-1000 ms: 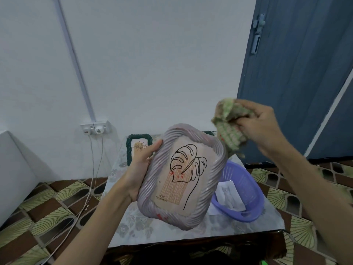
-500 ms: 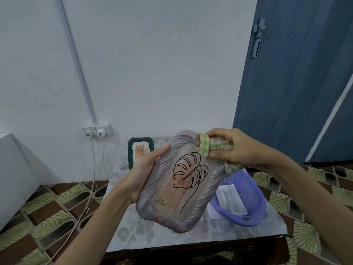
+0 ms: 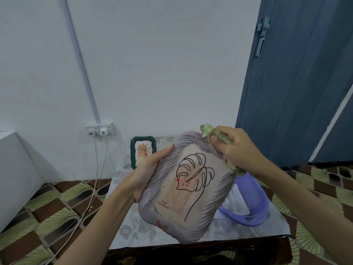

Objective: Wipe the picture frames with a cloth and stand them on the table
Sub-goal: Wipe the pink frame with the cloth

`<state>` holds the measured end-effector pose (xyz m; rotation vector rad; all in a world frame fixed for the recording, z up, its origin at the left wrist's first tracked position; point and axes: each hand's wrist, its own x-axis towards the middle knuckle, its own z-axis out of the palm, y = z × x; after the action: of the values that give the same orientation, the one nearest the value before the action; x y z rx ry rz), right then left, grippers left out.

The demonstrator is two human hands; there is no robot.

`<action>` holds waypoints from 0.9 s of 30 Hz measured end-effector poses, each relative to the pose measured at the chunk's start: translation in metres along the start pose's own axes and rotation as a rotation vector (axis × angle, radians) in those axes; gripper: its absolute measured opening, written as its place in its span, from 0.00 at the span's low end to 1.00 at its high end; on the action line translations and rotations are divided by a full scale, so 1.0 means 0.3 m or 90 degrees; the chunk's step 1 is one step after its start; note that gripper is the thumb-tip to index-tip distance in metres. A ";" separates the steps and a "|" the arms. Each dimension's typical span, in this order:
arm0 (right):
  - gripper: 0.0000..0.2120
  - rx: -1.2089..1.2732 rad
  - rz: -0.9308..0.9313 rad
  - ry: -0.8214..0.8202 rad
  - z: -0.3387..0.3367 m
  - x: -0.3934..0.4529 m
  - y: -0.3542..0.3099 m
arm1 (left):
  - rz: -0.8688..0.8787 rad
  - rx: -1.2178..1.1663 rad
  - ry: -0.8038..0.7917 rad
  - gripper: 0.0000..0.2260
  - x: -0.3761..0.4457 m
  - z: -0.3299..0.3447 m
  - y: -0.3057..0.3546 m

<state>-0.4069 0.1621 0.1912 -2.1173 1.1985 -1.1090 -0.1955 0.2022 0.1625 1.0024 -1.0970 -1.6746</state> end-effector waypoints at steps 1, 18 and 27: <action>0.09 0.047 0.045 0.027 0.005 0.007 0.003 | 0.000 -0.005 0.000 0.18 0.003 0.002 -0.004; 0.09 0.074 0.004 -0.124 -0.021 0.055 -0.096 | -0.022 0.009 -0.051 0.20 0.014 -0.023 0.009; 0.06 0.157 0.122 -0.031 0.016 0.057 -0.083 | -0.038 0.021 -0.056 0.20 0.013 -0.032 0.000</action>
<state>-0.3859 0.1601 0.2134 -1.7953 1.1503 -1.0534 -0.1877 0.1964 0.1593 0.9992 -1.1657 -1.7675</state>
